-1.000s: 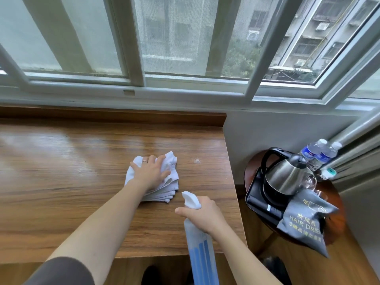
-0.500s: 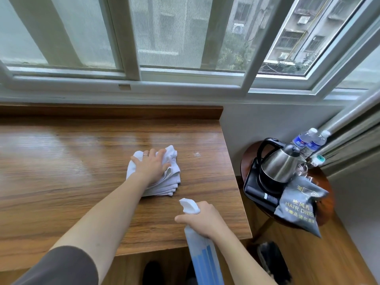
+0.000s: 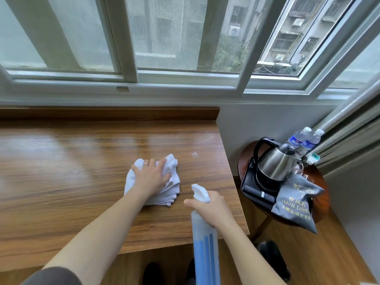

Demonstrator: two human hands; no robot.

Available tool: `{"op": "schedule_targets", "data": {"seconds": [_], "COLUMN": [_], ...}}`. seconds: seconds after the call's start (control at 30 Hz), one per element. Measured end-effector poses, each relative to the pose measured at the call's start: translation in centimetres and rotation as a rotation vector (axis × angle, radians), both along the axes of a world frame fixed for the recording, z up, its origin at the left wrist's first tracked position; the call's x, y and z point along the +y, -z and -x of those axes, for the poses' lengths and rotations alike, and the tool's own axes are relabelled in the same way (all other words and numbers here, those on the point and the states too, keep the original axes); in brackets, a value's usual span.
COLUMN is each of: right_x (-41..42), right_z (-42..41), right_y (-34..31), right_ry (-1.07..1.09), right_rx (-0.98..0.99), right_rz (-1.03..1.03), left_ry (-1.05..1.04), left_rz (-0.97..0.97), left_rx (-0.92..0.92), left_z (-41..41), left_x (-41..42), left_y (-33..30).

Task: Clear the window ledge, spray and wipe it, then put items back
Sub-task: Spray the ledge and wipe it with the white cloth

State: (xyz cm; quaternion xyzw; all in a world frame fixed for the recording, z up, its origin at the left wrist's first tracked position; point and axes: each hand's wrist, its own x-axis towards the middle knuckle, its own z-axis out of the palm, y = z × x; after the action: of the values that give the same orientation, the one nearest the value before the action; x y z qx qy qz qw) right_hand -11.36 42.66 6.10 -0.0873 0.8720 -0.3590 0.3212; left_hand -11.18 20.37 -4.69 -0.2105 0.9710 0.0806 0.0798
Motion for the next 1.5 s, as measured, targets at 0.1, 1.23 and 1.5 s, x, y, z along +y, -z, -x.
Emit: {"op": "schedule_targets", "data": {"seconds": [0.1,1.23,1.5], "right_x": [0.1,2.1,1.5], "right_z": [0.5,-1.0,-1.9], "right_y": [-0.4,0.6,0.8], "right_ry": [0.009,0.054,0.062], "right_rx": [0.013,0.026,0.018], "right_rz": [-0.003,0.021,0.056], "left_ry": [0.008,0.012,0.073], "left_rz": [0.023,0.199,0.258], "left_rx": [0.036,0.235,0.324], "left_z": [-2.1,-6.0,-11.7], "left_x": [1.7,4.9,8.1], "left_y": [0.6,1.7,2.5]}}
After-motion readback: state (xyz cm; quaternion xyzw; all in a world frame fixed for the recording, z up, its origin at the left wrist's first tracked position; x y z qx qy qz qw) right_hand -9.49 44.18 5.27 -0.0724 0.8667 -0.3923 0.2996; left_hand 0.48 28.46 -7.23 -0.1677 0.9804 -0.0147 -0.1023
